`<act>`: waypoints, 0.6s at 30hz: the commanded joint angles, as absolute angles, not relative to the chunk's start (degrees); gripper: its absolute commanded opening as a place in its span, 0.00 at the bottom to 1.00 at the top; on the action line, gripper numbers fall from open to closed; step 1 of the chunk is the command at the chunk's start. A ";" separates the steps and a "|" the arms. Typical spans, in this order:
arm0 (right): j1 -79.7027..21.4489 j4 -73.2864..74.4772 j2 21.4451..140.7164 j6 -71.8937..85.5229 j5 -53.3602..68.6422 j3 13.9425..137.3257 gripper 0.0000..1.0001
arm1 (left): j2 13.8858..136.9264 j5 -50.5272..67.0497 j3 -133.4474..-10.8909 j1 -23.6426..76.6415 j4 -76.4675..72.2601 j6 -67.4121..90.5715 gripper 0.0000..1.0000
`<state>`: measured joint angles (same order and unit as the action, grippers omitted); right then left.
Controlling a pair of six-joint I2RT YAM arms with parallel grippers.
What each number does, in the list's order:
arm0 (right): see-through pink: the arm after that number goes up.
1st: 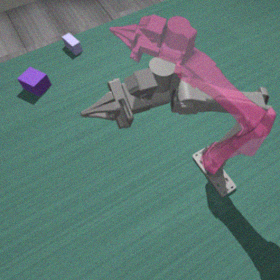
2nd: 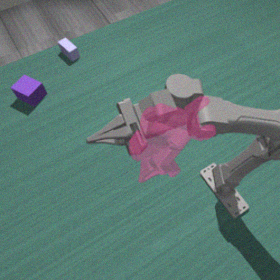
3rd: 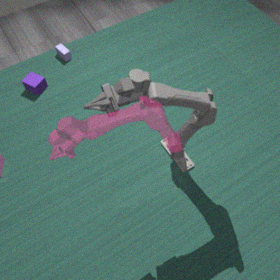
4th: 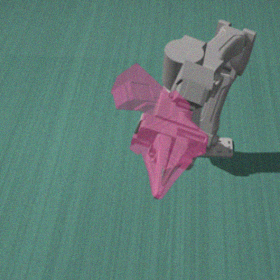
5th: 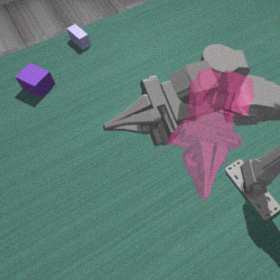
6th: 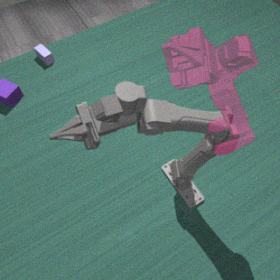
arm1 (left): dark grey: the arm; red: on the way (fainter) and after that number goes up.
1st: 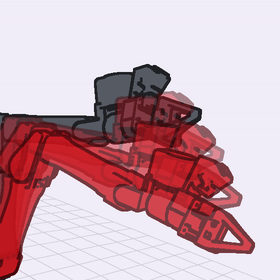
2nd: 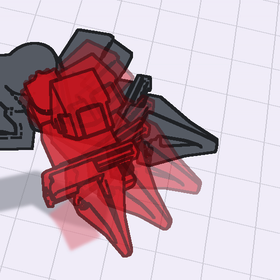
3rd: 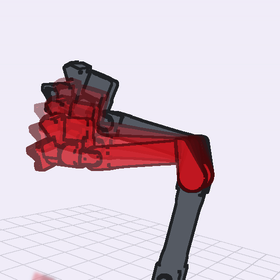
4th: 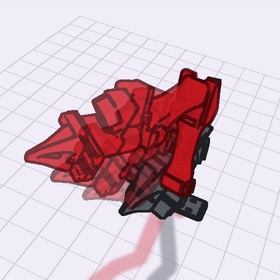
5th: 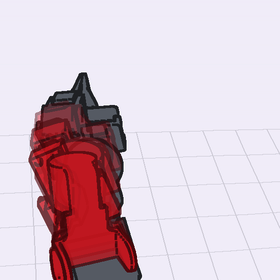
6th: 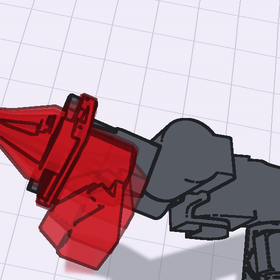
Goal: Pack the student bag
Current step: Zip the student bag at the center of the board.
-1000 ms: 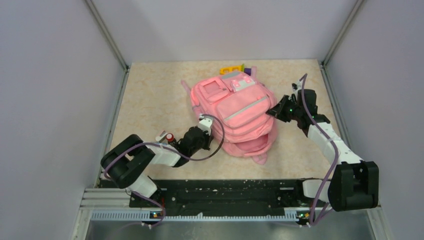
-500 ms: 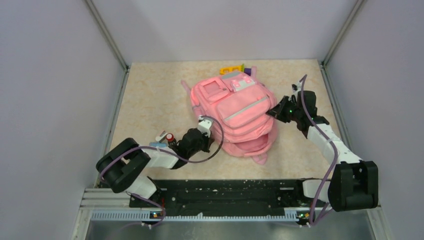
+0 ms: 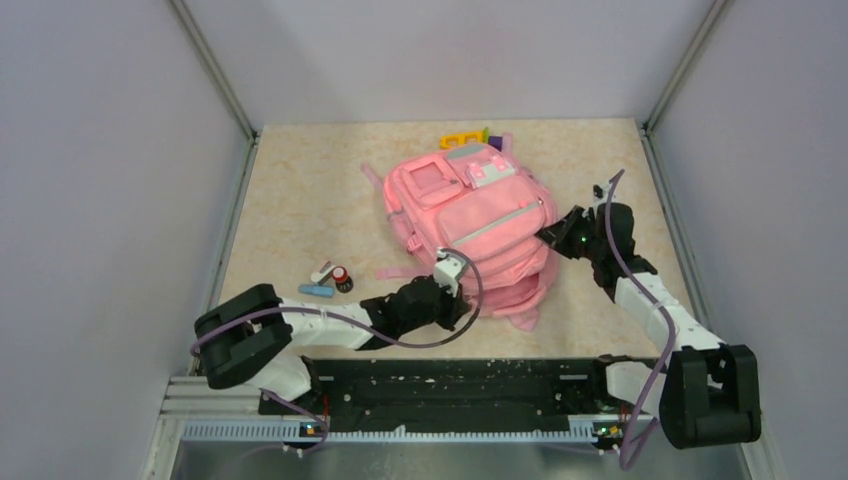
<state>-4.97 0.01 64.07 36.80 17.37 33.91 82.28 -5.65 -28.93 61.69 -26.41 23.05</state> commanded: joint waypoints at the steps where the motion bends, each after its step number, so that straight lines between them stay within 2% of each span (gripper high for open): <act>1: -5.17 -10.09 60.49 40.18 8.64 32.27 0.00 | 85.73 -2.66 -35.74 66.39 -32.38 31.53 0.00; 9: -7.87 -12.90 59.85 41.66 5.08 29.22 0.00 | 96.06 -4.73 -46.15 69.50 -38.16 38.22 0.00; 14: -8.00 -11.00 59.35 39.92 3.51 29.86 0.00 | 95.14 -10.08 -44.64 69.52 -37.57 38.04 0.00; 15: -7.98 -10.13 59.07 39.38 3.03 30.31 0.00 | 93.66 -11.55 -43.20 69.46 -37.57 37.89 0.08; 16: -7.96 -9.10 58.73 38.72 2.73 30.95 0.00 | 92.10 -12.69 -41.58 69.33 -37.13 38.11 0.21; 17: -8.03 -8.27 58.26 37.91 2.65 31.47 0.03 | 90.44 -13.32 -40.18 69.08 -36.03 38.45 0.35; 18: -8.07 -7.34 57.69 37.09 2.74 31.93 0.10 | 88.74 -13.88 -38.83 68.82 -34.49 39.07 0.49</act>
<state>-7.68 -5.76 60.86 39.11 7.73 29.12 95.96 -9.41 -42.28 68.99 -30.85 36.97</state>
